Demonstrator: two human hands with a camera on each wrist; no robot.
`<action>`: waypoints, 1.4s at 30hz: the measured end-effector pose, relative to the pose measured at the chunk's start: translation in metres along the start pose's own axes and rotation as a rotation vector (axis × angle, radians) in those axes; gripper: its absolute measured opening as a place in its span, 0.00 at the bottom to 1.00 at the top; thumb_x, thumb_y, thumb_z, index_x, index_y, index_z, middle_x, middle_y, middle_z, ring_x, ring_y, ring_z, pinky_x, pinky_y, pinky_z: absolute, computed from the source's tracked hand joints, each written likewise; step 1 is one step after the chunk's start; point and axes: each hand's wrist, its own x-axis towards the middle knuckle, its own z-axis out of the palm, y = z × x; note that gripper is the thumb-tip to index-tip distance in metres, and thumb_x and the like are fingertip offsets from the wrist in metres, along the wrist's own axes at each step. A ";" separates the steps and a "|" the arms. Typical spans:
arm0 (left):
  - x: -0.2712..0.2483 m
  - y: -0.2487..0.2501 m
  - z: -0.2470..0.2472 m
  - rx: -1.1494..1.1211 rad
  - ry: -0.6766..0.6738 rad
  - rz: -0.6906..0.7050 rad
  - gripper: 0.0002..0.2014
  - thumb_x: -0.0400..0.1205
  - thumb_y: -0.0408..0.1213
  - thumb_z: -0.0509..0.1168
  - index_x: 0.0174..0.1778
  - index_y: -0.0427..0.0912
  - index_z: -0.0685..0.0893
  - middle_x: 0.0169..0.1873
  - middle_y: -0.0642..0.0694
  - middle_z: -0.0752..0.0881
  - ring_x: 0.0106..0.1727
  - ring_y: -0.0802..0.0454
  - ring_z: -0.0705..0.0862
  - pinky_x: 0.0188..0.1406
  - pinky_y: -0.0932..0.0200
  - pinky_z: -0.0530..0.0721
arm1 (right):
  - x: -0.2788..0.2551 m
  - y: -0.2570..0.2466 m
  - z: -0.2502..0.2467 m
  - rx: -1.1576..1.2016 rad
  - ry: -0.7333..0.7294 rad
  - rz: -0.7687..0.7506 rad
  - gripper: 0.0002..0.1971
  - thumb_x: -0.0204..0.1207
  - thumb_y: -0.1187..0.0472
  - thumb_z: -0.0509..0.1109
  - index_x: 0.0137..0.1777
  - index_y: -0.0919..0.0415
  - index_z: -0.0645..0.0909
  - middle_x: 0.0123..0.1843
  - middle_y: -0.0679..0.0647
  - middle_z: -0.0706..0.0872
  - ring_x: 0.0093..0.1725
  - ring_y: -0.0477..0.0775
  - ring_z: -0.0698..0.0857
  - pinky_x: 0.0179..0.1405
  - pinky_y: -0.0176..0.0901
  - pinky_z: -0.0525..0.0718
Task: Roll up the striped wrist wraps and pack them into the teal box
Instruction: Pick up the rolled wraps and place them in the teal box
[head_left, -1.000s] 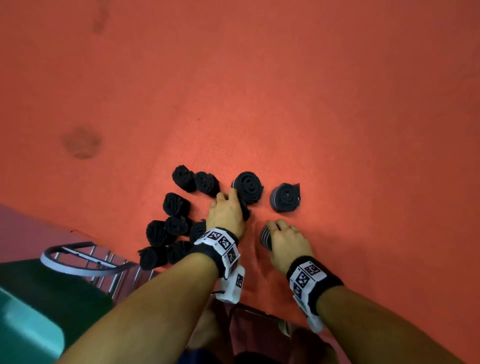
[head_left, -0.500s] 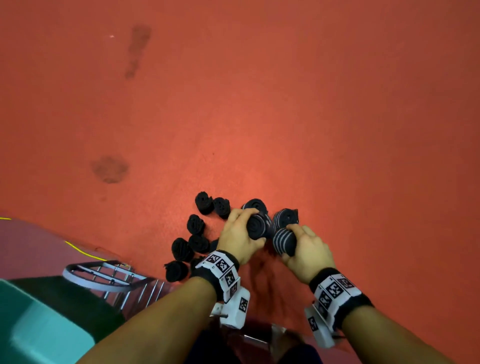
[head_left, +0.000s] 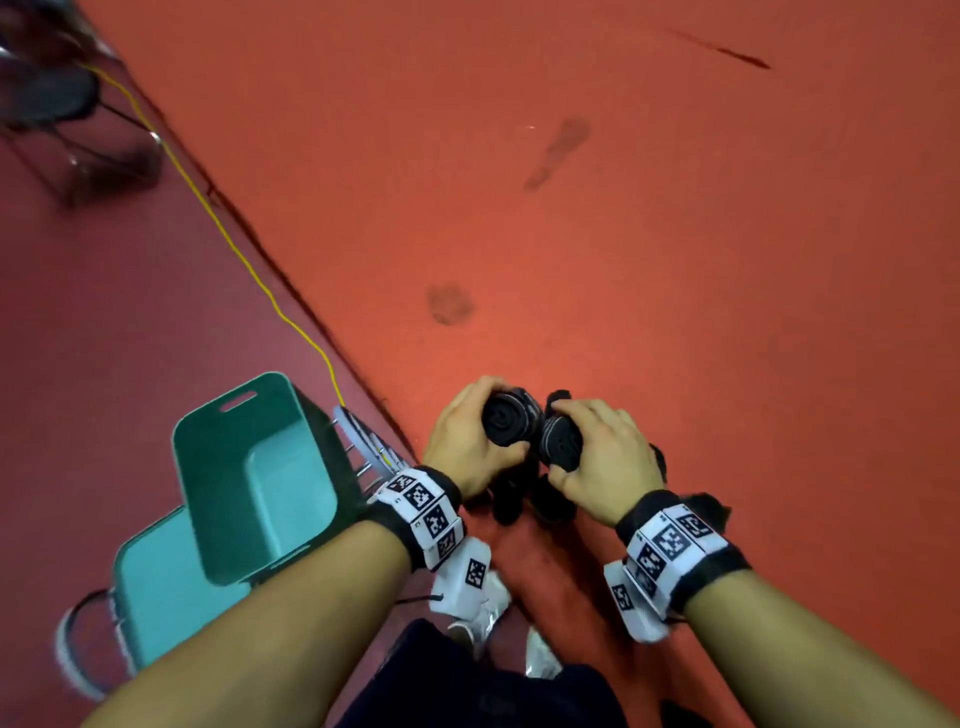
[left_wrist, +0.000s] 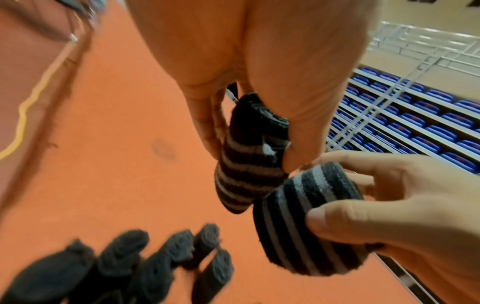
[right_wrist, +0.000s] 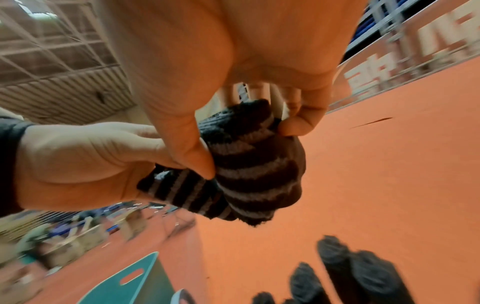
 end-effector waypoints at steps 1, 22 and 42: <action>-0.005 -0.004 -0.013 0.015 0.046 -0.027 0.30 0.64 0.37 0.82 0.62 0.50 0.80 0.53 0.53 0.83 0.51 0.60 0.78 0.52 0.79 0.70 | 0.007 -0.013 0.002 -0.012 -0.020 -0.053 0.37 0.64 0.51 0.76 0.76 0.49 0.75 0.68 0.50 0.80 0.63 0.63 0.79 0.65 0.54 0.81; -0.089 -0.230 -0.225 -0.025 0.459 -0.695 0.28 0.68 0.37 0.81 0.64 0.55 0.83 0.60 0.49 0.77 0.55 0.54 0.78 0.55 0.76 0.64 | 0.120 -0.304 0.152 -0.132 -0.348 -0.438 0.32 0.67 0.56 0.77 0.72 0.56 0.74 0.68 0.53 0.75 0.63 0.62 0.83 0.61 0.50 0.80; 0.020 -0.435 -0.237 0.281 -0.088 -0.955 0.24 0.82 0.48 0.69 0.74 0.54 0.71 0.68 0.46 0.79 0.61 0.34 0.86 0.55 0.44 0.85 | 0.252 -0.401 0.358 -0.477 -0.593 -0.228 0.18 0.84 0.67 0.59 0.74 0.61 0.69 0.71 0.58 0.73 0.68 0.67 0.78 0.56 0.57 0.83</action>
